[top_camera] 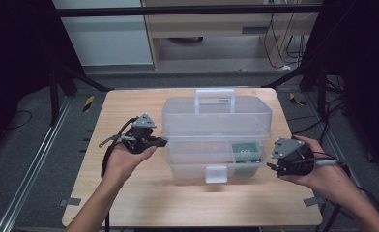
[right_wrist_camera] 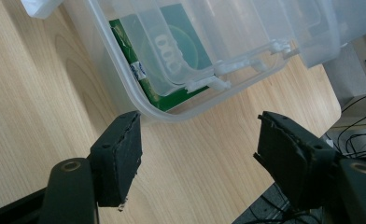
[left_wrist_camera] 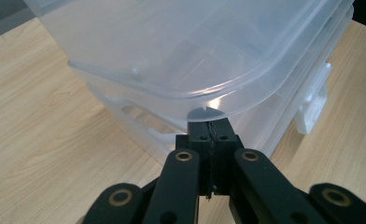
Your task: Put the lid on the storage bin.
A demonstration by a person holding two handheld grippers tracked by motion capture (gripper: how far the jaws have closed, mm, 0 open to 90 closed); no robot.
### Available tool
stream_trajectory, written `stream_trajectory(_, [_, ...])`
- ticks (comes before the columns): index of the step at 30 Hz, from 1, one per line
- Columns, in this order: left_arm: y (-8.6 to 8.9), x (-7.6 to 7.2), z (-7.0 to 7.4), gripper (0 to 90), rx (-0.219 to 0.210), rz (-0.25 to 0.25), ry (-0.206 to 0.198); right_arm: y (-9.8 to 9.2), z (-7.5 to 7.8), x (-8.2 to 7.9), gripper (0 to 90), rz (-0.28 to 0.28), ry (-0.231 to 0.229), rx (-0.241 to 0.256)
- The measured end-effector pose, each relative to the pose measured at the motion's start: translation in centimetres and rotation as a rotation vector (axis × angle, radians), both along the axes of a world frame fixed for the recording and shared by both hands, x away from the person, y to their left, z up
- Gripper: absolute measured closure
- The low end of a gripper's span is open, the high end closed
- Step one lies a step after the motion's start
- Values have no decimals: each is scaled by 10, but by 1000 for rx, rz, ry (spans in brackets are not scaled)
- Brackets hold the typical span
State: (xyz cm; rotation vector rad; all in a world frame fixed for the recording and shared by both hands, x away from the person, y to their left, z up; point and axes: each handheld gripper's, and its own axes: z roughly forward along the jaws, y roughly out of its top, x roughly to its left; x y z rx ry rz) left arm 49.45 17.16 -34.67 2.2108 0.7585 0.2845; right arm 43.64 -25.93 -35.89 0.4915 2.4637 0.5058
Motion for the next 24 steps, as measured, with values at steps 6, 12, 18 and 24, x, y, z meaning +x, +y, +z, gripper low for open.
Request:
stream_trajectory(6, [3, -1, -1, 900, -5, 8, -4, -1, -3, -1, 299, -3, 5, 7])
stream_trajectory(12, [4, -3, -4, 900, 5, 11, -10, -3, -6, -3, 293, -10, 8, 13])
stream_trajectory(18, [4, -3, -6, 900, 0, 10, -9, -6, -9, -2, 290, -16, 16, 15])
stream_trajectory(24, [4, -5, -10, 900, 20, 12, -22, -11, -12, 0, 288, -28, 27, 19])
